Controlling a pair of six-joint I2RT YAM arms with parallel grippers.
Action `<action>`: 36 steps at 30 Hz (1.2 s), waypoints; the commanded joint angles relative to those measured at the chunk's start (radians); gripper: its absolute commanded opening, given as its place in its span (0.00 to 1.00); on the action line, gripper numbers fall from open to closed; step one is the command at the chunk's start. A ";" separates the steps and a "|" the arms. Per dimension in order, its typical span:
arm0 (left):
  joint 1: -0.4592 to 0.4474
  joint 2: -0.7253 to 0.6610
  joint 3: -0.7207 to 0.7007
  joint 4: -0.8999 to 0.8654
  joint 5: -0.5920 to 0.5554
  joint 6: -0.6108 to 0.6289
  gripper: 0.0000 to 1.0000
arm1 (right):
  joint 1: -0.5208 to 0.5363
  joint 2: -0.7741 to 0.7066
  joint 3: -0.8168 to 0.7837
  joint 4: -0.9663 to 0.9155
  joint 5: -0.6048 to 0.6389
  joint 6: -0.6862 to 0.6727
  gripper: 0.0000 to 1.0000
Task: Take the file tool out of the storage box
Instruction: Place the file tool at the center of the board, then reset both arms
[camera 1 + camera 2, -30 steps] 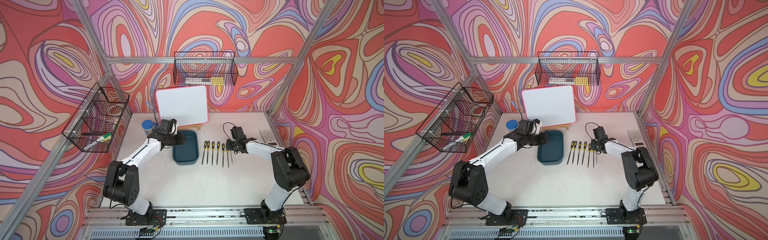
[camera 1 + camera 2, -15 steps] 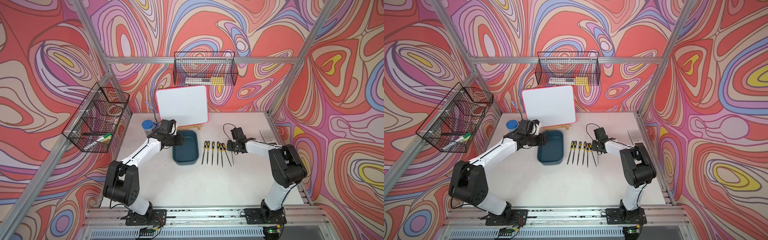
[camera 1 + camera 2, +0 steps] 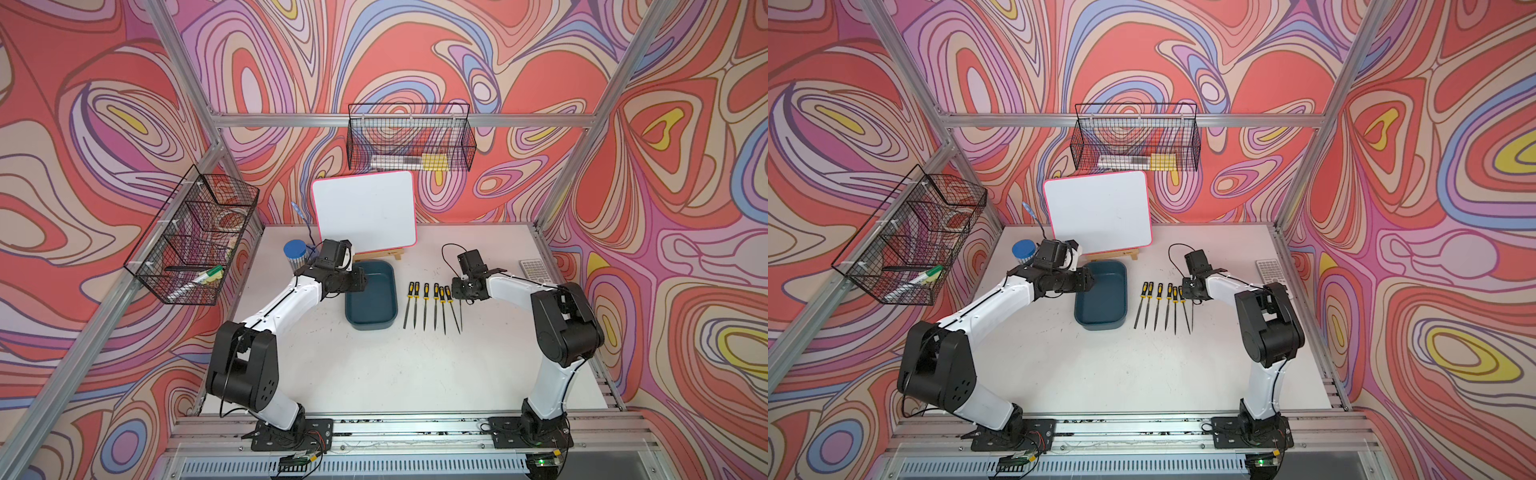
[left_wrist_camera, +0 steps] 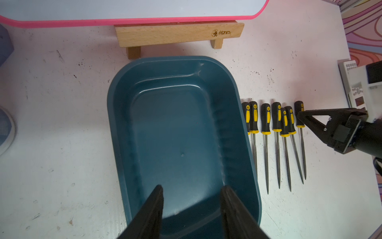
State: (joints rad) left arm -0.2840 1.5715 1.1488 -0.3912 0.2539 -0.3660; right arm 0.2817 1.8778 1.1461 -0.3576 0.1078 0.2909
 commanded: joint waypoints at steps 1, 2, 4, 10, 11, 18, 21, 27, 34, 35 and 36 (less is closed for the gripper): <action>0.021 -0.020 -0.019 -0.010 -0.011 0.009 0.50 | -0.003 0.006 0.010 -0.030 0.008 -0.013 0.27; 0.029 -0.022 -0.021 -0.008 -0.009 0.009 0.50 | -0.004 0.003 0.006 -0.029 0.007 -0.014 0.27; 0.043 -0.025 -0.019 -0.006 -0.007 0.009 0.50 | -0.003 -0.006 0.001 -0.023 0.007 -0.020 0.28; 0.070 -0.039 -0.013 -0.016 -0.016 0.024 0.50 | -0.003 -0.051 0.000 -0.015 -0.001 -0.020 0.33; 0.073 -0.041 -0.014 -0.015 -0.023 0.026 0.50 | -0.003 -0.068 -0.003 -0.008 -0.003 -0.017 0.35; 0.156 -0.101 -0.104 0.117 -0.195 0.050 0.68 | -0.003 -0.261 -0.027 0.115 0.030 -0.035 0.67; 0.188 -0.163 -0.175 0.256 -0.304 0.098 0.75 | -0.004 -0.303 -0.048 0.171 0.129 -0.058 0.93; 0.217 -0.213 -0.338 0.467 -0.419 0.223 0.86 | -0.034 -0.354 -0.128 0.282 0.221 -0.081 0.98; 0.218 -0.217 -0.582 0.817 -0.517 0.303 0.87 | -0.110 -0.434 -0.416 0.659 0.346 -0.140 0.98; 0.218 -0.204 -0.603 0.866 -0.533 0.328 0.87 | -0.127 -0.436 -0.429 0.664 0.345 -0.137 0.98; 0.218 -0.192 -0.615 0.894 -0.559 0.341 0.88 | -0.148 -0.434 -0.427 0.638 0.341 -0.128 0.98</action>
State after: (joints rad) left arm -0.0719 1.3624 0.5591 0.2874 -0.2230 -0.1024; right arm 0.1703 1.4658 0.7364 0.1524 0.3927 0.1833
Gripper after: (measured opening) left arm 0.874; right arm 0.982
